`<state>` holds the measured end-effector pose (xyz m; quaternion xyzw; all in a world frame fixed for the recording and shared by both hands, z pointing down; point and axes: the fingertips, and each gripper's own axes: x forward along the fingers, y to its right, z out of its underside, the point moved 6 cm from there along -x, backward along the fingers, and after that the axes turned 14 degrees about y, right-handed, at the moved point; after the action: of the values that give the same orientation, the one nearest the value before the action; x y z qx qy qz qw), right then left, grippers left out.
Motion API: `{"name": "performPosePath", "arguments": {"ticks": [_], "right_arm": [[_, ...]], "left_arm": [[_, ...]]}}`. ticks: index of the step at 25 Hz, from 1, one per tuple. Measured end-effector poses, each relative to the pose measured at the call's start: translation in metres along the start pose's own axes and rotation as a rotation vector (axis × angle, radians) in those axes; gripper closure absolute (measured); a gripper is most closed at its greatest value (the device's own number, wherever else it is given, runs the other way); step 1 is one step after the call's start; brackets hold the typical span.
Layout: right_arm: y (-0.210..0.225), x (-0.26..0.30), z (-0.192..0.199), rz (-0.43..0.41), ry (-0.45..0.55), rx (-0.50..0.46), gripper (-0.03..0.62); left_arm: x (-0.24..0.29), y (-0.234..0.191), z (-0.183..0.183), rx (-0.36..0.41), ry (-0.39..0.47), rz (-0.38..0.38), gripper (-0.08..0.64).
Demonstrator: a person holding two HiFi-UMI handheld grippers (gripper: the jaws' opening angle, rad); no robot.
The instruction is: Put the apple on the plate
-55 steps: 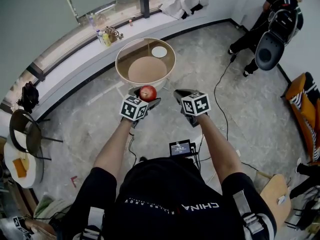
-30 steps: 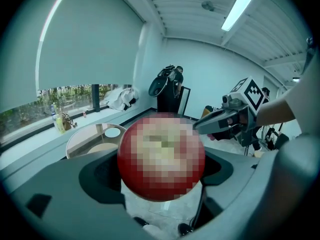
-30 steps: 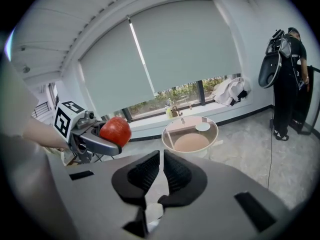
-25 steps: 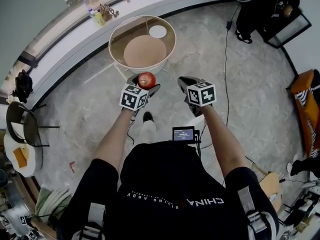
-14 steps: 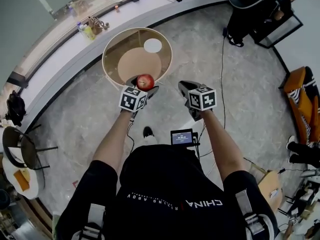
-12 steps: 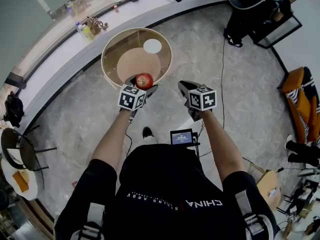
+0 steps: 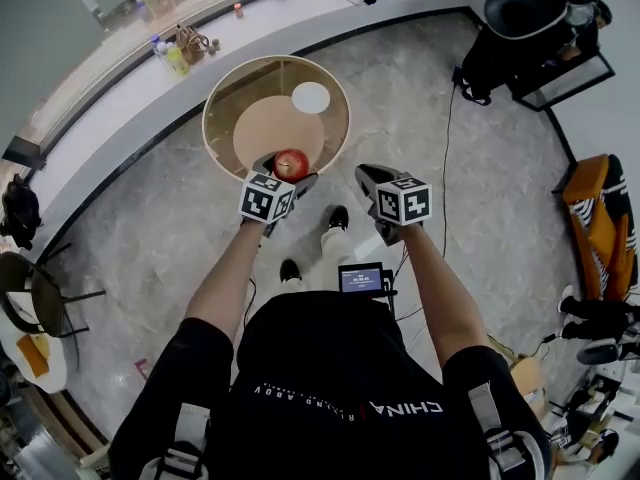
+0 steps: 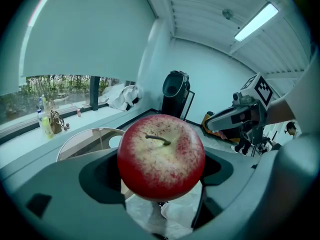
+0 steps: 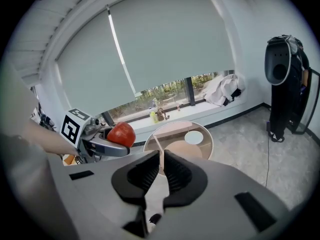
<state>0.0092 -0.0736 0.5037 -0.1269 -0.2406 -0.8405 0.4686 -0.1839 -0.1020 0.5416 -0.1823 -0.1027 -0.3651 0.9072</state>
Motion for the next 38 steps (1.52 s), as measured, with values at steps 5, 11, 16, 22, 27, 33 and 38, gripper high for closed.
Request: {"name": "performPosePath", "arguments": {"ticks": [5, 11, 16, 22, 27, 33, 38], "right_arm": [[0.05, 0.054, -0.015, -0.095, -0.069, -0.03, 0.545], [0.119, 0.103, -0.082, -0.148, -0.035, -0.003, 0.545], [0.16, 0.136, -0.113, -0.204, -0.058, -0.022, 0.545], [0.156, 0.172, -0.115, -0.229, -0.086, -0.035, 0.545], [0.147, 0.186, -0.128, -0.222, -0.085, -0.043, 0.545], [0.16, 0.194, -0.136, -0.178, -0.089, -0.028, 0.545], [0.172, 0.2, -0.128, -0.183, -0.116, -0.019, 0.545]], "left_arm": [[0.043, -0.027, -0.018, 0.007, -0.007, -0.069, 0.124], [0.113, -0.052, -0.061, -0.016, -0.034, -0.137, 0.124], [0.164, -0.057, -0.095, -0.019, -0.031, -0.165, 0.124], [0.174, -0.077, -0.094, -0.007, -0.055, -0.15, 0.124], [0.178, -0.101, -0.108, 0.011, -0.071, -0.132, 0.124], [0.191, -0.114, -0.114, 0.022, -0.089, -0.105, 0.124], [0.211, -0.121, -0.105, 0.008, -0.136, -0.094, 0.124]]}}
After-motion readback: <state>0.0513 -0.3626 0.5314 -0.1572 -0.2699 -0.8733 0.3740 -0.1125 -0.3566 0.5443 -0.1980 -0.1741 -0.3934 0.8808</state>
